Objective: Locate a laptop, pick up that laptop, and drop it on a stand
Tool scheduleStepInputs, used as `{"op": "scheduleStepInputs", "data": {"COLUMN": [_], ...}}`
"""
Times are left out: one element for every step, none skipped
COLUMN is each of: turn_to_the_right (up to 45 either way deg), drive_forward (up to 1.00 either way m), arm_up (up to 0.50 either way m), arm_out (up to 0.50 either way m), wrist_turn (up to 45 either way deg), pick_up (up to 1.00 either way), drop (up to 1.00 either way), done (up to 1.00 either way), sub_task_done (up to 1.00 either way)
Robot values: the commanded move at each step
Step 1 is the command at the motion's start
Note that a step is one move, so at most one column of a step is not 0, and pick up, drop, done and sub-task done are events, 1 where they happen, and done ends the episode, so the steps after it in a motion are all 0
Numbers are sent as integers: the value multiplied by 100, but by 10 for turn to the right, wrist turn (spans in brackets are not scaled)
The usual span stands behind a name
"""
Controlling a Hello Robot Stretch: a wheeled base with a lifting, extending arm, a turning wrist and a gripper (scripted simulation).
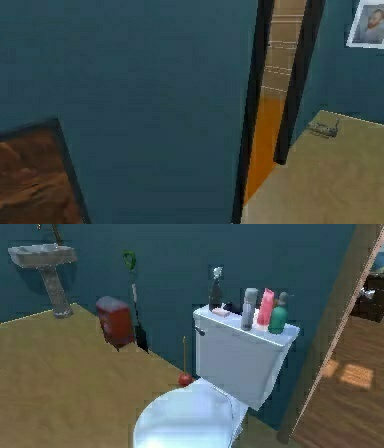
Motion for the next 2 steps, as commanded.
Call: {"op": "scheduleStepInputs", "data": {"turn_to_the_right": [-390,0], "drive_forward": [0,5], "arm_up": [0,0], "arm_out": [0,0], "wrist_turn": [0,0], "pick_up": [0,0], "drop": [0,0], "done": [0,0], "sub_task_done": [0,0]}}
